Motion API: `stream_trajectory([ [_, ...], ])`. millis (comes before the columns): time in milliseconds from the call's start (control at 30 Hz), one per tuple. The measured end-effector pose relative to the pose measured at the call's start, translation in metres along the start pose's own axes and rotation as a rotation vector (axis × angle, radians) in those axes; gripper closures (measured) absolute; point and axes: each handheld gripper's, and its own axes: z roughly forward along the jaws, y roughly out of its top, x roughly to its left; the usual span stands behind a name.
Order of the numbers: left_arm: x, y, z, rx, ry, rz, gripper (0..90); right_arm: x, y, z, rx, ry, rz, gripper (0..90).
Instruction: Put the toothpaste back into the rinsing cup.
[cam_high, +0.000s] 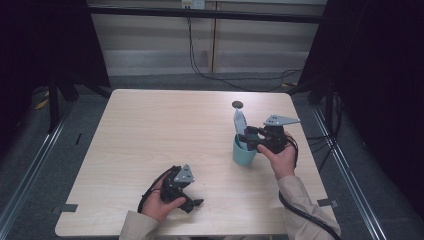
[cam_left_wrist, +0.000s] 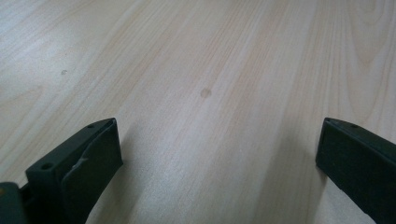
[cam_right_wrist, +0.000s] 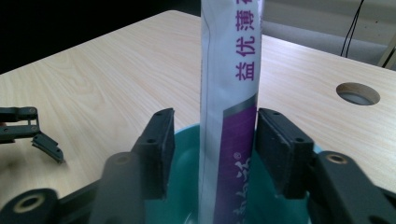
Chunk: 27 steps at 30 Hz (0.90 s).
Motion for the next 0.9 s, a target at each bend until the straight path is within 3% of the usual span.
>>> stream_trajectory([
  [167, 0.0, 0.0, 0.0, 0.0, 0.0, 0.0, 0.0, 0.0, 0.002, -0.005, 0.0, 0.006, 0.013, 35.6],
  [433, 0.0, 0.0, 0.0, 0.0, 0.0, 0.0, 0.0, 0.003, 0.005, -0.01, 0.017, 0.003, 0.001, 26.7],
  [900, 0.0, 0.0, 0.0, -0.003, -0.001, -0.001, 0.0, 0.014, 0.005, -0.023, 0.057, 0.014, -0.033, 23.1],
])
